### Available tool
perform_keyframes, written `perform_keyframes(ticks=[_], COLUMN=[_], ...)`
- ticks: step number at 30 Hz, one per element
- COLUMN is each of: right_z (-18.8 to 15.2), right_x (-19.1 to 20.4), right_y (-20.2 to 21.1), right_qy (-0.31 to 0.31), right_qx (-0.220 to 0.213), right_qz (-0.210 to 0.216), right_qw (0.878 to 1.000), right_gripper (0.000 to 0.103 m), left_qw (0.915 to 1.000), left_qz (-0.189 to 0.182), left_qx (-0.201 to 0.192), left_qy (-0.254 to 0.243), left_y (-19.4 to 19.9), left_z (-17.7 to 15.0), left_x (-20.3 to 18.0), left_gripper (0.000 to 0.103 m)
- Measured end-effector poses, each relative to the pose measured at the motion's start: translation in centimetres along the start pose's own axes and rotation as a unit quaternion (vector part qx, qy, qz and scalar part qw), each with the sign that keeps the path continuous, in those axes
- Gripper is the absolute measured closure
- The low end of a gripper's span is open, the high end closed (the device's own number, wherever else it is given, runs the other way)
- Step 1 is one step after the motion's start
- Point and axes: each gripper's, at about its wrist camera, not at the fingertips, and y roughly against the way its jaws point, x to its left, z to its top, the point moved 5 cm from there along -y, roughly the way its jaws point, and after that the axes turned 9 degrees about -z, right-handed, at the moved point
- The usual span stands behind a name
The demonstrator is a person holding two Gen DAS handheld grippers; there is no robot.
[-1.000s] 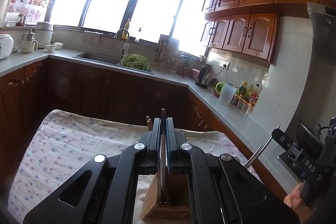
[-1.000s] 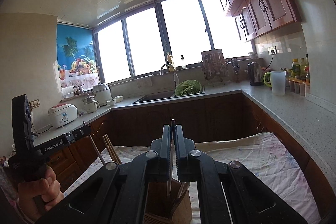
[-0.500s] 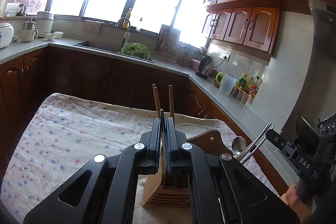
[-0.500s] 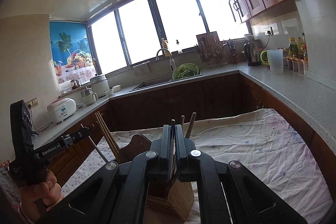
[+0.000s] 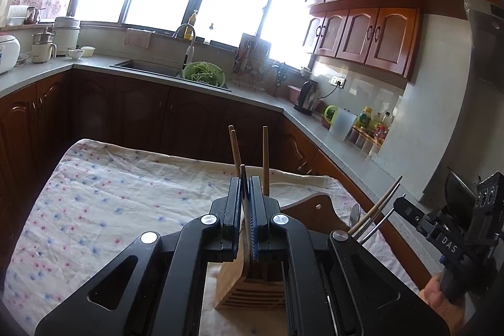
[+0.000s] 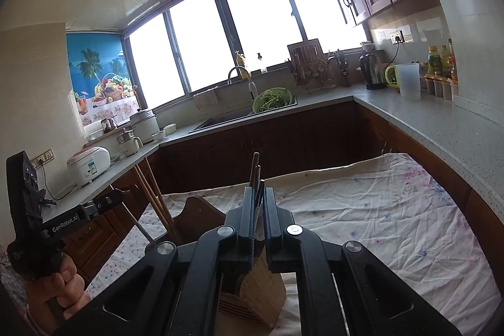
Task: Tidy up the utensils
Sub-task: 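Lower both steel chopsticks down into the wooden holder, then open the left tool releasing its chopstick while the right tool opens too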
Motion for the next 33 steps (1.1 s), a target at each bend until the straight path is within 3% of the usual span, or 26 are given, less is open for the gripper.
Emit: perform_keyframes(ticks=[13,18,19,21,22,23,25,27,29,33], right_z=[0.1,0.1,0.1,0.1,0.2,0.2,0.4,0.5,0.6,0.5], right_x=[-0.4,-0.5,-0.5,-0.6,-0.7,-0.9,-1.0,-1.2,-1.2,-1.2], right_y=[-0.3,-0.4,-0.4,-0.3,-0.2,0.0,0.6,1.1,1.2,1.7], right_qy=[-0.016,-0.024,-0.024,-0.026,-0.029,-0.033,-0.039,-0.042,-0.048,-0.05], right_qx=[0.014,0.02,0.021,0.022,0.022,0.02,0.01,0.006,0.005,0.004], right_qz=[0.007,0.011,0.01,0.008,0.008,0.011,0.012,0.014,0.02,0.027], right_qw=[1.0,0.999,0.999,0.999,0.999,0.999,0.999,0.999,0.999,0.998], right_gripper=[0.097,0.093,0.092,0.084,0.067,0.051,0.045,0.043,0.026,0.018], left_qw=[0.9999,0.9998,0.9997,0.9996,0.9995,0.9993,0.9992,0.9987,0.9983,0.9974], left_qz=[0.007,0.017,0.018,0.023,0.027,0.033,0.035,0.046,0.053,0.07], left_qx=[0.008,0.011,0.013,0.014,0.01,0.006,0.005,0.011,0.012,0.014], left_qy=[-0.001,0.003,0.004,0.008,0.011,0.014,0.018,0.021,0.02,0.01], left_y=[-0.2,-0.1,0.0,0.2,0.4,0.7,1.1,1.2,1.5,2.2], left_z=[0.0,0.0,0.0,0.0,-0.1,-0.1,-0.1,-0.3,-0.5,-0.9], left_x=[0.2,0.4,0.5,0.7,0.8,1.0,1.3,1.5,1.6,1.4], left_gripper=[0.098,0.092,0.086,0.062,0.047,0.038,0.038,0.03,0.02,0.011])
